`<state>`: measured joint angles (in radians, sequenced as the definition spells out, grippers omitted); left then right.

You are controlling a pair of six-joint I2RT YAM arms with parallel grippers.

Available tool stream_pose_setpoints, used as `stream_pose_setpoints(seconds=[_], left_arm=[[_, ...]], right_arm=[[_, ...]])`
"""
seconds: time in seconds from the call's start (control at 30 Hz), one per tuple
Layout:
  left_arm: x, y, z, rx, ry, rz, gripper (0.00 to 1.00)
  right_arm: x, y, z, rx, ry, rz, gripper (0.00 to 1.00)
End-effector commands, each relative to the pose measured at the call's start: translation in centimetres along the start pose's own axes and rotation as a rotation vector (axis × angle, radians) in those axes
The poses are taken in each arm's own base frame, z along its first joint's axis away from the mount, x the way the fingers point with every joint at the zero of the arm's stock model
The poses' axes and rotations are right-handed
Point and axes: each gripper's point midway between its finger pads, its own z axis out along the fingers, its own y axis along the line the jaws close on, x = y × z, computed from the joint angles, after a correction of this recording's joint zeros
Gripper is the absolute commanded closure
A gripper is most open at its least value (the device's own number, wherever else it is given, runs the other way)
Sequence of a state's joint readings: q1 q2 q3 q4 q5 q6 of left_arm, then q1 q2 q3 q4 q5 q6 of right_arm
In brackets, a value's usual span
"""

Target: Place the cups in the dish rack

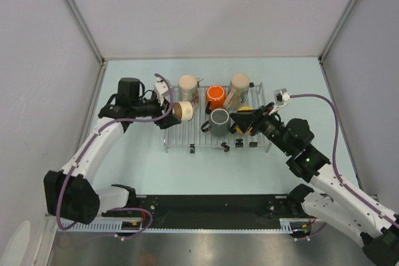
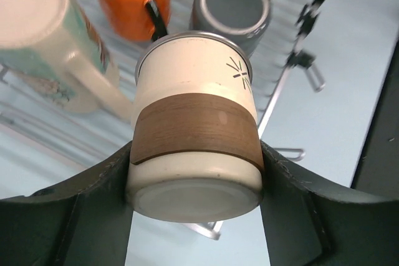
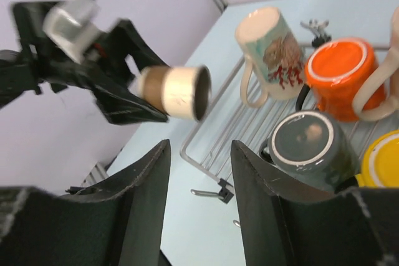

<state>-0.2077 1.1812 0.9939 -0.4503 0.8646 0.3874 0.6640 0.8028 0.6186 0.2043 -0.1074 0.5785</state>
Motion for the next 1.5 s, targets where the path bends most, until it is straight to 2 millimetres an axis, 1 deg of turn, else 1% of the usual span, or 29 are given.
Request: stream_pose_setpoints(seconds=[0.0, 0.03, 0.07, 0.1, 0.13, 0.17, 0.27, 0.37, 0.4, 0.47, 0.5, 0.6, 0.73, 0.9, 0.93, 0.97, 1.0, 1.03, 1.1, 1.13, 1.17, 1.2, 1.27, 1.33, 1.47], left_arm=[[1.8, 2.3, 0.8, -0.101, 0.170, 0.085, 1.00], [2.3, 2.6, 1.6, -0.106, 0.218, 0.101, 1.00], [2.9, 2.4, 1.8, -0.101, 0.253, 0.099, 1.00], [3.1, 2.4, 2.0, -0.100, 0.273, 0.102, 1.00], [3.2, 2.0, 2.6, -0.084, 0.295, 0.116, 1.00], [3.6, 2.2, 2.7, -0.092, 0.335, 0.114, 1.00], [4.3, 1.9, 3.1, -0.077, 0.420, 0.135, 1.00], [4.7, 2.1, 3.3, -0.082, 0.482, 0.148, 1.00], [5.3, 2.7, 3.4, -0.102, 0.515, 0.143, 1.00], [5.6, 3.1, 3.6, -0.125, 0.543, 0.137, 1.00], [6.1, 3.5, 3.5, -0.145, 0.573, 0.143, 1.00], [7.3, 3.5, 3.8, -0.160, 0.631, 0.161, 1.00], [9.0, 4.3, 4.0, -0.199, 0.723, 0.176, 1.00], [10.3, 3.8, 4.7, -0.178, 0.778, 0.187, 1.00], [10.5, 3.8, 4.8, -0.179, 0.788, 0.194, 0.98], [10.9, 3.9, 5.1, -0.175, 0.805, 0.191, 0.95], [11.0, 3.9, 5.2, -0.173, 0.810, 0.191, 0.88], [11.2, 3.9, 5.4, -0.174, 0.815, 0.188, 0.63], [11.5, 4.2, 5.6, -0.181, 0.822, 0.188, 0.36], [11.4, 4.2, 5.8, -0.181, 0.814, 0.195, 0.20], [11.3, 4.1, 5.9, -0.181, 0.805, 0.197, 0.15], [11.1, 4.0, 6.0, -0.180, 0.793, 0.196, 0.00], [10.6, 3.8, 6.3, -0.180, 0.770, 0.201, 0.00], [9.6, 3.9, 6.5, -0.200, 0.732, 0.214, 0.00], [8.0, 3.3, 6.4, -0.198, 0.678, 0.216, 0.00]], right_arm=[[-2.1, -0.9, -1.8, 0.061, -0.100, -0.067, 0.52], [-2.0, -0.8, -1.8, 0.061, -0.098, -0.066, 0.52], [-2.1, -0.9, -1.8, 0.061, -0.101, -0.066, 0.52], [-2.0, -0.9, -1.8, 0.063, -0.098, -0.066, 0.52], [-1.8, -1.1, -1.6, 0.069, -0.089, -0.062, 0.52], [-1.7, -1.2, -1.4, 0.073, -0.083, -0.060, 0.52], [-1.3, -1.4, -1.1, 0.078, -0.068, -0.058, 0.53], [-1.3, -1.4, -1.1, 0.079, -0.069, -0.058, 0.54], [-1.4, -1.3, -1.2, 0.077, -0.072, -0.058, 0.55], [-1.6, -1.2, -1.5, 0.075, -0.081, -0.057, 0.55], [-1.7, -1.2, -1.6, 0.074, -0.082, -0.057, 0.55], [-1.8, -1.0, -1.8, 0.069, -0.089, -0.056, 0.55], [-1.7, -1.1, -1.7, 0.070, -0.087, -0.054, 0.55], [-1.4, -1.2, -1.4, 0.068, -0.077, -0.046, 0.55], [-1.3, -1.2, -1.4, 0.067, -0.075, -0.040, 0.55], [-1.3, -1.1, -1.4, 0.064, -0.074, -0.040, 0.55], [-1.4, -1.1, -1.4, 0.062, -0.077, -0.040, 0.55], [-1.3, -1.1, -1.4, 0.063, -0.073, -0.039, 0.54], [-1.2, -1.0, -1.4, 0.057, -0.073, -0.037, 0.53], [-1.1, -1.0, -1.4, 0.053, -0.071, -0.039, 0.53], [-1.2, -0.8, -1.5, 0.046, -0.073, -0.039, 0.53], [-1.2, -0.8, -1.4, 0.044, -0.073, -0.041, 0.53], [-0.8, -0.9, -1.3, 0.044, -0.062, -0.037, 0.53], [-0.6, -0.8, -1.1, 0.037, -0.054, -0.038, 0.53], [-0.2, -0.5, -0.8, 0.030, -0.040, -0.044, 0.52]])
